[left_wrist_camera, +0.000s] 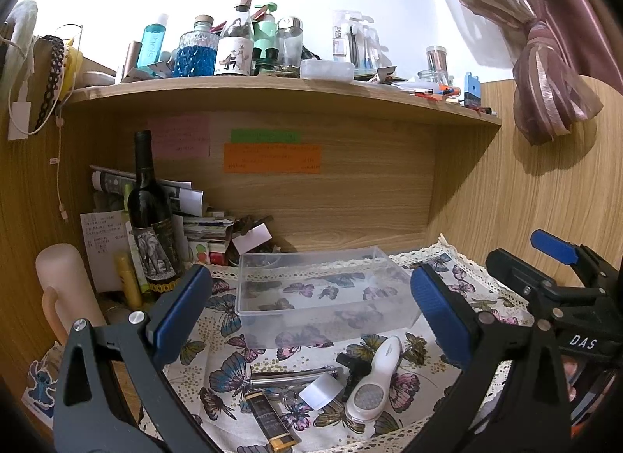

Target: Organize rigid objects

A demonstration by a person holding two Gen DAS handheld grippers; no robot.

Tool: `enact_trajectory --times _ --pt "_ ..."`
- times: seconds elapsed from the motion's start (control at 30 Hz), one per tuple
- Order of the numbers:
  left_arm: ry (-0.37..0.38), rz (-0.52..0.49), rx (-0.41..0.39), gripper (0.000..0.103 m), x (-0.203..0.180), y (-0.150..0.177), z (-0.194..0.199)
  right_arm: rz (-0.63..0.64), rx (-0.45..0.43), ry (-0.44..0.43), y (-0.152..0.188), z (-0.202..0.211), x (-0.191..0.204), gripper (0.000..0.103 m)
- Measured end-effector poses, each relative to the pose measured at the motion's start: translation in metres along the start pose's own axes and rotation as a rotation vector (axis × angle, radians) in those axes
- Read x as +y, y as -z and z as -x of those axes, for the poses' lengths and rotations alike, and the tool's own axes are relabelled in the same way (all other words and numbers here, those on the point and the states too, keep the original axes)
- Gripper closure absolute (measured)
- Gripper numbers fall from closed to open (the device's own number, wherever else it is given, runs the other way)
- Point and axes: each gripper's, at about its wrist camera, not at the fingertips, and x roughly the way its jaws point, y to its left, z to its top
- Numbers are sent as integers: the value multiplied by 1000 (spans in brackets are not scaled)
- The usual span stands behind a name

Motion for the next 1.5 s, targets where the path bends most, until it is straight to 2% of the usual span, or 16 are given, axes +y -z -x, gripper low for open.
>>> enact_trajectory --times 1.5 --pt "10 -1 -22 0 -8 -1 9 -1 39 -24 4 -4 4 0"
